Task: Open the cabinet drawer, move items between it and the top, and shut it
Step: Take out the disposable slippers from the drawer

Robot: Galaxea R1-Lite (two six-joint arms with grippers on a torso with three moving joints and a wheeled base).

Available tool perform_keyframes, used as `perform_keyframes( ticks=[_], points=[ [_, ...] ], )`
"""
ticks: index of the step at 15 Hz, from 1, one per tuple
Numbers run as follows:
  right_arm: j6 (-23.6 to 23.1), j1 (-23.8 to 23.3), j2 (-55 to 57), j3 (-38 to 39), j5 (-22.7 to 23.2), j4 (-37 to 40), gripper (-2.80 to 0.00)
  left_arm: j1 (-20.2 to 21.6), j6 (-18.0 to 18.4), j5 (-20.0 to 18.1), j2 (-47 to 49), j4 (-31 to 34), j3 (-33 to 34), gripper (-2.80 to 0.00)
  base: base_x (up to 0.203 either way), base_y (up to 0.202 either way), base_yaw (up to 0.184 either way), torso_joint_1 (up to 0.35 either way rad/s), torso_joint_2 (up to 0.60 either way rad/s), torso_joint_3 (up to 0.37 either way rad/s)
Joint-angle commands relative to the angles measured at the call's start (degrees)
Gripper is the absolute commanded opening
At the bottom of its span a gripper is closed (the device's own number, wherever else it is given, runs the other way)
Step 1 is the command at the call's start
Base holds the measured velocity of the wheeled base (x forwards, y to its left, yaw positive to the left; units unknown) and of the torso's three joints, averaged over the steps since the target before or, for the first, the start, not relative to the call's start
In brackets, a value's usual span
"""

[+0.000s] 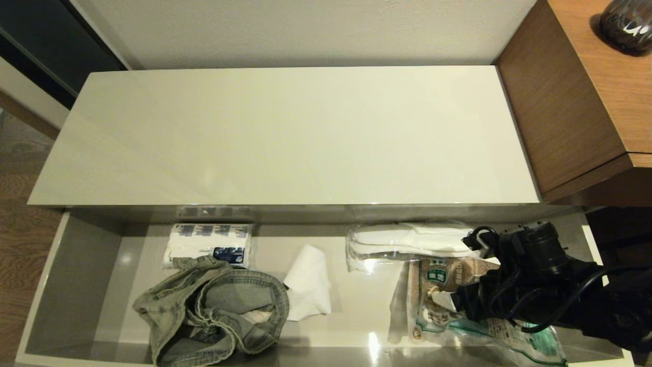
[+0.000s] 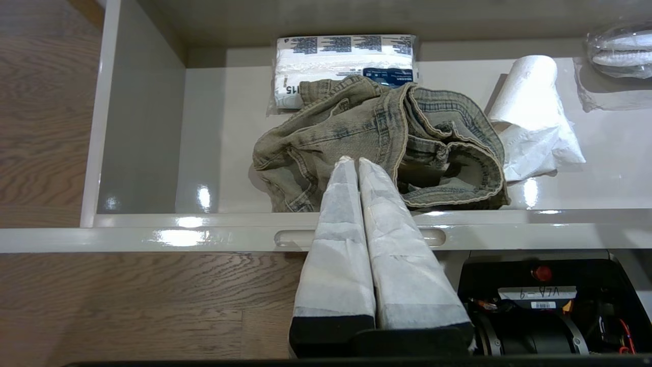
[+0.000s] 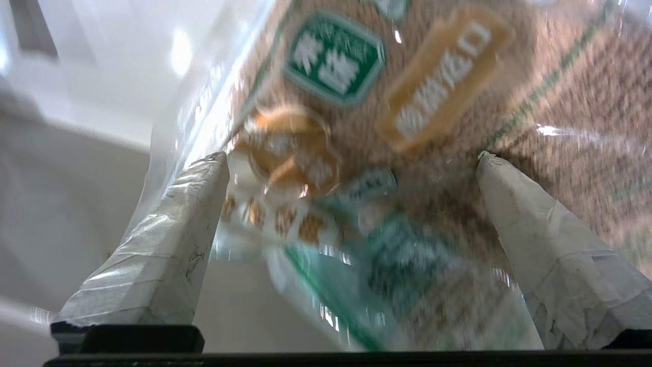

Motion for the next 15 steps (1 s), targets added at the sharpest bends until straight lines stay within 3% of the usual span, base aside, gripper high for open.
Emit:
perform_keyframes(
  ticks=[1, 15],
  points=[
    [0.02, 0.22, 1.63, -0.14, 0.02, -1.72, 0.0, 0.01, 0.03, 0.0, 0.09, 0.0, 0.0, -2.8, 0.0, 0.0, 0.0, 0.0, 0.0, 0.0],
    [0.11, 0.57, 1.81, 0.3, -0.07, -1.9, 0.0, 0.01, 0.03, 0.01, 0.09, 0.0, 0.0, -2.8, 0.0, 0.0, 0.0, 0.0, 0.0, 0.0]
  ],
)
